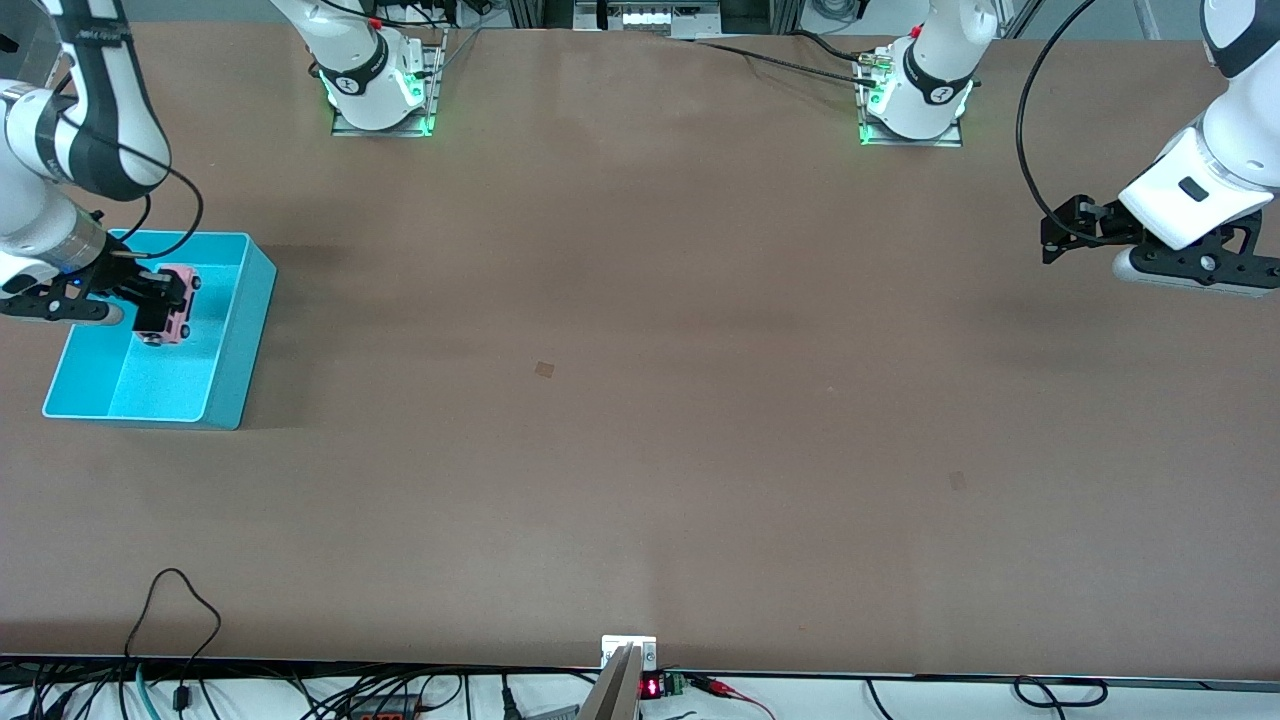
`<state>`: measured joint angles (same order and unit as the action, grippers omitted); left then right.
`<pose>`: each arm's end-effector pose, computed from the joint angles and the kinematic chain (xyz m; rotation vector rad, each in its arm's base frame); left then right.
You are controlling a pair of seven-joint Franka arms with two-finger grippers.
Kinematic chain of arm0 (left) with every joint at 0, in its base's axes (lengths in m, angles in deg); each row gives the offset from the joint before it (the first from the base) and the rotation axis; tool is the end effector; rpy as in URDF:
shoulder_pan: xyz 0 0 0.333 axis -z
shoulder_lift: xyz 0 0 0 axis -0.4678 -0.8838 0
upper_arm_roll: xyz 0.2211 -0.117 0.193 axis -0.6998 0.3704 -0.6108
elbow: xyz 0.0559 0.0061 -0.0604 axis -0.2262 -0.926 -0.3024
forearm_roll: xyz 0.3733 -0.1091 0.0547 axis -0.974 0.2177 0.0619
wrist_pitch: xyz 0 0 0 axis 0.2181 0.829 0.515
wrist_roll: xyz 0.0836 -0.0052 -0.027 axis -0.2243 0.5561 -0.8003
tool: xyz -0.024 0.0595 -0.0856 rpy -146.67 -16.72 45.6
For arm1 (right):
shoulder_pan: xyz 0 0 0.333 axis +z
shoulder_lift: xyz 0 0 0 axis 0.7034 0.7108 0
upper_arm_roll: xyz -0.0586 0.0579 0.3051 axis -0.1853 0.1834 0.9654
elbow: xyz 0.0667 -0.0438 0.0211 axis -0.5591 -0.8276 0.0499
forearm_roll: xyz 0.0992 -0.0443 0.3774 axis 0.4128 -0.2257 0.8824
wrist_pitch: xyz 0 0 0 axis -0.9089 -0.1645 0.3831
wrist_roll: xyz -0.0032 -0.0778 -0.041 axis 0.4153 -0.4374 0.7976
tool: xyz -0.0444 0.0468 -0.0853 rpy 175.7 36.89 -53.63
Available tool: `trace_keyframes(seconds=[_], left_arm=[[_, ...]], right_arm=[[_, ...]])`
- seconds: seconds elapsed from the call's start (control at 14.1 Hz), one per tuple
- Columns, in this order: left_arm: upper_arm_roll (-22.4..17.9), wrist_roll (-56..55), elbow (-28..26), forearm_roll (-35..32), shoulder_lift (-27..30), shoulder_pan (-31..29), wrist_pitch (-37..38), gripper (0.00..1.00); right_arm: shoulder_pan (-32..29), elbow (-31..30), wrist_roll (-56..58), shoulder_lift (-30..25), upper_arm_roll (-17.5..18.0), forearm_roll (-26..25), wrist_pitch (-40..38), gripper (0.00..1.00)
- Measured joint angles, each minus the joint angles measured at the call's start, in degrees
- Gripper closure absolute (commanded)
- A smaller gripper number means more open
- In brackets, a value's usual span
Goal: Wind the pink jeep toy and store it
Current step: 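Carry the jeep over the blue bin and lower it inside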
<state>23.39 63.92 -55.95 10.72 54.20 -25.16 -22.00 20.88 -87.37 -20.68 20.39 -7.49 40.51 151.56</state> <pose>0.5462 -0.0305 0.5713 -3.0852 0.2267 0.0689 0.4997 -0.1856 0.3224 3.0408 -0.0390 0.0389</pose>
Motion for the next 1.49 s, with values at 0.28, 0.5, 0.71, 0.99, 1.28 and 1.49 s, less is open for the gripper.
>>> trace_keyframes(seconds=[0.28,0.5,0.71,0.99,1.28,1.49], left_arm=[[0.0,0.0,0.0,0.0,0.0,0.0,0.5,0.0],[0.0,0.0,0.0,0.0,0.0,0.0,0.7,0.0],[0.0,0.0,0.0,0.0,0.0,0.0,0.7,0.0],[0.0,0.0,0.0,0.0,0.0,0.0,0.7,0.0],[0.0,0.0,0.1,0.0,0.0,0.0,0.7,0.0],[0.0,0.0,0.2,0.0,0.0,0.0,0.7,0.0]], right_arm=[[-2.4,-0.1,1.7,5.2,0.0,0.0,4.5,1.0],[-2.9,-0.4,1.7,8.2,0.0,0.0,6.7,1.0],[-4.1,-0.8,3.0,10.5,0.0,0.0,7.9,1.0],[-4.9,-1.0,3.3,12.3,0.0,0.0,8.6,0.58],[-4.9,-1.0,3.4,12.2,0.6,0.0,8.7,0.0],[-4.8,-0.5,4.7,10.9,1.0,0.0,9.1,0.0]])
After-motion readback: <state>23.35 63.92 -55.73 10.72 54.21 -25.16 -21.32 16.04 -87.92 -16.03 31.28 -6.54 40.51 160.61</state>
